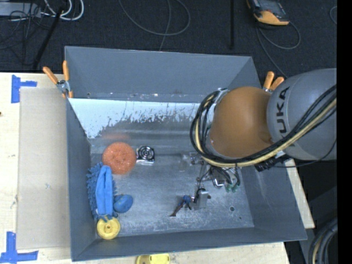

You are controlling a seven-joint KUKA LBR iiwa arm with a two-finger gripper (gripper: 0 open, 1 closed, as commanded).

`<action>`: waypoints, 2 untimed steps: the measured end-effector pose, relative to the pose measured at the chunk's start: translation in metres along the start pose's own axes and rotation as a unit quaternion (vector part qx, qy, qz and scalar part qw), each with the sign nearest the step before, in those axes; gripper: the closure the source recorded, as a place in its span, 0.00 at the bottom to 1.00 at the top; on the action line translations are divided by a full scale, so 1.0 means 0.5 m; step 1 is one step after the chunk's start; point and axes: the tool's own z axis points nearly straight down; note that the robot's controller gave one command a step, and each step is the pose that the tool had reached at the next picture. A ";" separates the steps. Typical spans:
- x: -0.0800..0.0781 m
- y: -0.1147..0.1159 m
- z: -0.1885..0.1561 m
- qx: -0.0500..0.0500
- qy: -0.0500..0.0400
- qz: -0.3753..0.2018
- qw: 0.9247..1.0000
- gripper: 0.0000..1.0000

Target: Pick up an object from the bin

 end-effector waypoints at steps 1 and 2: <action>0.046 -0.054 0.040 -0.001 0.009 -0.054 0.998 0.00; 0.018 -0.076 0.110 0.000 0.004 -0.074 0.997 1.00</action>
Offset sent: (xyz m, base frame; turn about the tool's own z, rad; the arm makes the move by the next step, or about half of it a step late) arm -0.0051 -0.0394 -0.0541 -0.1524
